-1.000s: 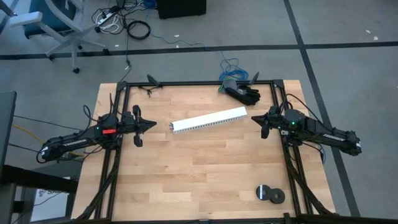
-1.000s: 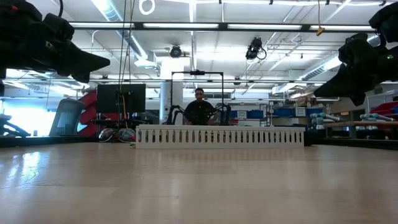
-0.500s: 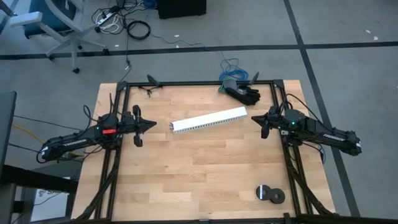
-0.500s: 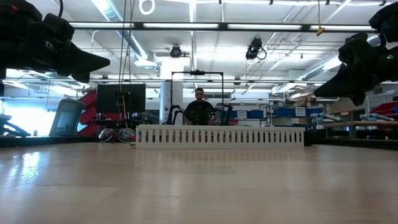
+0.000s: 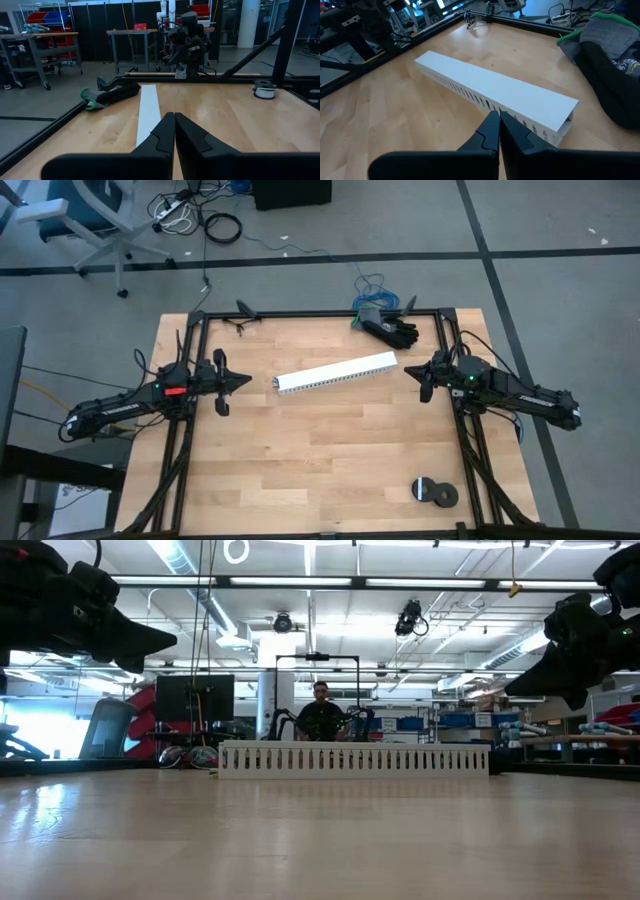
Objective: Ziptie cables
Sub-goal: Return to Home Position
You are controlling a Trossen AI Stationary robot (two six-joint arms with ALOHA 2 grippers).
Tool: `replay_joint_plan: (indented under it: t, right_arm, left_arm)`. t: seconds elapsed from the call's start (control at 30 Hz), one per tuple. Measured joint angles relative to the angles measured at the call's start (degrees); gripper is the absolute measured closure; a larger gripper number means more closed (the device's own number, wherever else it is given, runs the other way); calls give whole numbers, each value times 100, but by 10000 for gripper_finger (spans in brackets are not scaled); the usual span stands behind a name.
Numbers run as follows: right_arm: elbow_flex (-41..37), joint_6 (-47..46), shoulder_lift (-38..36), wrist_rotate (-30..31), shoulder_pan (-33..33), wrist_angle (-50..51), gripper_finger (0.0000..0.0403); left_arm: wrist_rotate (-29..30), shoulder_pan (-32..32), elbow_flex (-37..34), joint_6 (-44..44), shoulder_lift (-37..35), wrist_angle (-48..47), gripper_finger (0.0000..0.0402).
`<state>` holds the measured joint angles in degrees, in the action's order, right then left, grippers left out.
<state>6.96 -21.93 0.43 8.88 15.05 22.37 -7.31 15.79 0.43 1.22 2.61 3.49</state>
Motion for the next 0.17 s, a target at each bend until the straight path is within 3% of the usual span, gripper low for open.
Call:
replay_joint_plan:
  t: [0.17]
  right_arm:
    - [0, 0, 0, 0, 0, 0, 399]
  left_arm:
    - [0, 0, 0, 0, 0, 0, 381]
